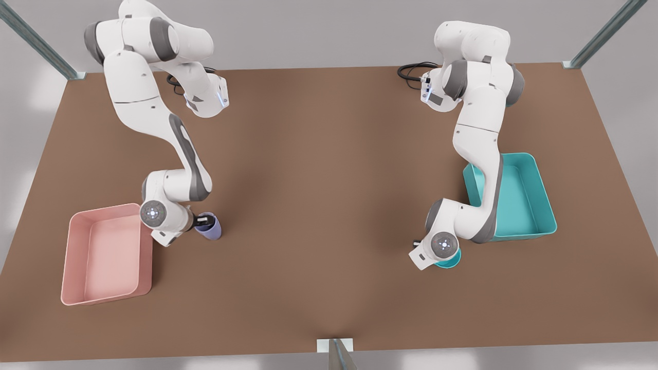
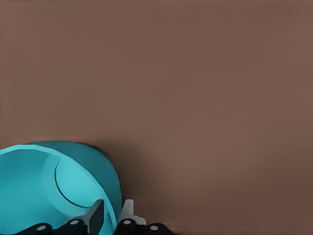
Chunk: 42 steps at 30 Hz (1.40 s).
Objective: Put the bowls and cups in different boxes
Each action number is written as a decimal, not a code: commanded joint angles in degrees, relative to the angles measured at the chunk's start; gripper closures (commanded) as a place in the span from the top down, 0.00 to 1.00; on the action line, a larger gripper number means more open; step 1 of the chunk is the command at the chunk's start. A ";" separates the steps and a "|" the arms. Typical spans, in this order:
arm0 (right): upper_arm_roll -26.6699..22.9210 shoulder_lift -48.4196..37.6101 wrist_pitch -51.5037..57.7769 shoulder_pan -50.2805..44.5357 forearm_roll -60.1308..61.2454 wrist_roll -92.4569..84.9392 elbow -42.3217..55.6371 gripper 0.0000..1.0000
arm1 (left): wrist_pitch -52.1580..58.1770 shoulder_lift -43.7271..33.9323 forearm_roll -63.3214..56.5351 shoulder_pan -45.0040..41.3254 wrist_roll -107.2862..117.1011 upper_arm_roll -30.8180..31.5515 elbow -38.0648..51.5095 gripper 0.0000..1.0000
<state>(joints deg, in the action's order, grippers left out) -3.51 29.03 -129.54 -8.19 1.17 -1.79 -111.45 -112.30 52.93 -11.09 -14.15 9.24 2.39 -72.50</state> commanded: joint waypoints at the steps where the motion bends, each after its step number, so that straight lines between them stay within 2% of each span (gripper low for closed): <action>1: 0.00 -0.02 -0.63 0.01 0.41 -0.50 0.27 0.71 | -0.03 -0.19 0.89 -0.08 4.29 0.07 0.07 0.21; 2: 0.00 -0.20 -0.19 -0.08 0.41 -0.58 0.53 0.58 | 0.06 -0.37 1.07 -0.52 4.47 0.07 0.07 0.21; 6: 0.08 -0.90 2.36 -0.34 0.41 -0.58 2.46 0.21 | 7.09 -4.05 0.89 -0.87 4.47 -0.02 0.43 0.21; 8: 0.08 -0.90 3.50 -0.51 0.50 -0.50 3.60 0.21 | 12.52 -11.25 0.89 1.14 4.65 -0.71 -0.37 0.21; 9: 0.08 -0.90 3.94 -0.60 0.68 -0.32 4.04 0.21 | 18.59 -16.35 0.89 1.23 6.05 -1.68 -0.37 0.21; 11: 0.08 -0.90 4.03 -0.60 0.59 -0.58 4.57 0.21 | 25.99 -19.79 0.63 1.67 6.32 -3.35 -2.64 0.21; 12: 0.08 -1.08 5.69 -0.60 0.59 -0.76 5.97 0.21 | 24.06 -24.00 -0.42 1.76 6.41 -5.11 -8.80 0.21; 14: -0.09 -3.18 11.76 -0.25 0.59 -8.47 10.81 0.21 | 16.87 -26.99 -0.42 2.73 3.86 -8.97 -17.74 0.21; 15: -2.46 -5.03 11.94 0.01 0.41 -17.27 11.95 0.21 | 15.09 -28.49 -0.34 3.87 3.42 -9.60 -22.59 0.21; 17: -7.21 -6.08 13.43 0.45 -0.20 -29.49 15.03 0.21 | 12.20 -28.49 -0.16 5.54 0.08 -10.47 -26.91 0.21; 18: -7.83 -6.61 17.21 1.24 -0.90 -33.10 18.02 0.21 | 8.33 -28.49 -0.16 5.72 0.08 -11.26 -30.07 0.21; 20: -8.26 -7.05 18.09 5.46 -3.19 -41.01 20.66 0.21 | 4.46 -28.49 -0.07 5.89 0.34 -12.49 -32.89 0.21; 24: -13.80 -4.42 17.74 7.22 -2.58 -47.87 22.15 0.21 | -2.66 -27.96 0.01 7.03 0.43 -13.73 -37.45 0.21; 30: -13.98 8.85 16.95 10.20 1.37 -48.40 27.95 0.21 | -10.65 -27.44 0.01 9.49 0.43 -14.43 -43.08 0.21; 34: -13.80 13.16 15.81 12.84 6.65 -49.10 29.01 0.21 | -12.51 -26.03 -0.07 10.81 0.17 -14.43 -43.34 0.23; 35: -13.80 14.04 15.19 13.37 7.44 -49.19 29.09 0.21 | -12.95 -25.86 -0.07 10.99 0.08 -14.43 -43.26 0.57; 37: -13.80 15.18 14.40 13.72 8.67 -49.54 29.09 0.21 | -12.86 -26.03 -0.07 11.08 -0.10 -14.43 -43.26 1.00; 39: -13.80 15.71 14.31 13.72 9.11 -49.54 29.01 0.21 | -10.14 -29.63 0.98 11.17 -0.10 -14.43 -42.38 1.00; 40: -13.80 15.80 14.31 13.72 9.11 -49.54 29.01 0.21 | -4.79 -32.00 3.09 10.99 -0.36 -14.34 -40.01 1.00; 41: -13.71 15.97 14.31 13.72 9.20 -49.54 29.01 0.76 | 5.04 -35.43 5.10 10.64 -0.45 -13.47 -34.66 1.00; 42: -13.63 15.97 14.05 13.72 9.20 -49.54 29.01 1.00 | 14.88 -35.79 7.75 10.64 -0.80 -11.54 -26.93 1.00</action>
<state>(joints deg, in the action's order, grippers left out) -17.16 44.99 -114.88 5.53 9.30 -39.60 -82.48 -113.68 18.27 -5.04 -3.17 7.52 -9.14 -100.99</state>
